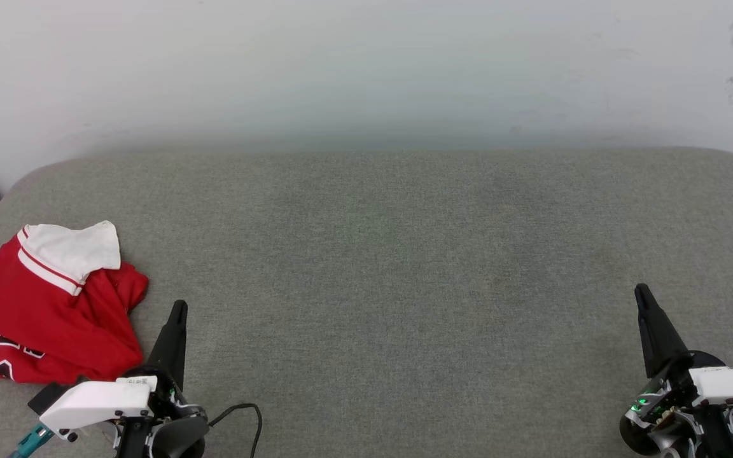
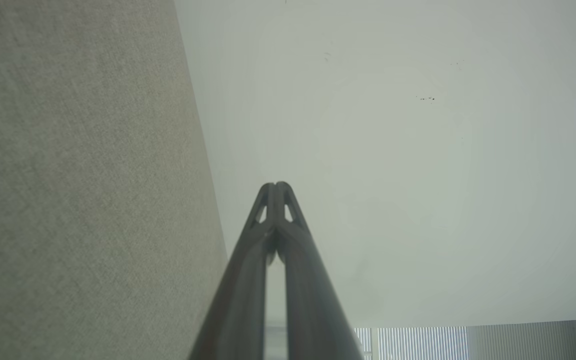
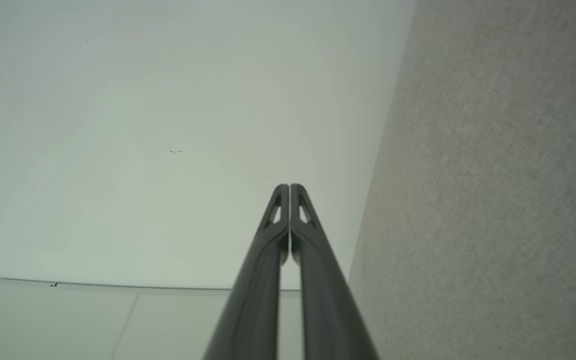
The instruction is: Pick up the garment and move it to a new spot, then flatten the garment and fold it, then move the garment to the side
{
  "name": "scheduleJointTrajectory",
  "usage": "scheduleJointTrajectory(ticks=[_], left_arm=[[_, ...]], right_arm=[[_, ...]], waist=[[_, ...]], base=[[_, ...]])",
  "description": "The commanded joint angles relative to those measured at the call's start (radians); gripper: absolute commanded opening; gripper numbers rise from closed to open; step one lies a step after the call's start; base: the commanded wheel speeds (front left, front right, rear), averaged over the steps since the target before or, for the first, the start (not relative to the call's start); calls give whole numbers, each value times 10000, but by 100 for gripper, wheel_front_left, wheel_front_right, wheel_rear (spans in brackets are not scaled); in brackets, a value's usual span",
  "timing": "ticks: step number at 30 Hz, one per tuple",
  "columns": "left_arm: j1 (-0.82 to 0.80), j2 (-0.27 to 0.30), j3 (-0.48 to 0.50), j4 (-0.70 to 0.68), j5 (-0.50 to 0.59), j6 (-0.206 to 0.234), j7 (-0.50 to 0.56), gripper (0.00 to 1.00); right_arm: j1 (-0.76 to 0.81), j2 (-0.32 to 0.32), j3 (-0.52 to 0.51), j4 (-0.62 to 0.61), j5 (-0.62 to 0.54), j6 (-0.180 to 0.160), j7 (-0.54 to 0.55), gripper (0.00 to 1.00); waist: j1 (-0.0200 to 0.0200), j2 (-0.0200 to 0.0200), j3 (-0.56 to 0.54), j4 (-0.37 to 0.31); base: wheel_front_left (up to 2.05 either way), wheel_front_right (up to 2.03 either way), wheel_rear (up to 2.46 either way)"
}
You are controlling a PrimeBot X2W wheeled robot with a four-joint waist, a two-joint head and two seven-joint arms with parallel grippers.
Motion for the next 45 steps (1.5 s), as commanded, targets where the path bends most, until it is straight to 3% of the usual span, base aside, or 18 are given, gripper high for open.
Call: scheduleJointTrajectory(ticks=[1, 4, 5, 19, 45], left_arm=[[-78, -17, 11, -4, 8, -21, 15, 0], [10, -2, -9, 19, -1, 2, -4, 0], [53, -6, -28, 88, -1, 2, -6, 100], [74, -11, -667, -246, 442, 5, -651, 100], [-139, -1, -1346, -437, 5382, 180, -1708, 100]], right_arm=[[-130, 34, 7, 7, -43, -3, -4, 0], [13, 0, 2, 17, -1, 0, -6, 0], [62, 0, 9, 87, -2, 0, -6, 100], [277, -109, 413, -178, -812, 0, -649, 100], [526, -102, 610, -953, -6313, 0, -1705, 100]], waist=[[0, 0, 0, 0], [0, 0, 0, 0], [0, 0, 0, 0], [0, 0, 11, -8], [0, 0, 3, 4]], base=[[0, 0, 0], [0, 0, 0], [0, 0, 0], [0, 0, 0], [0, 0, 0]])
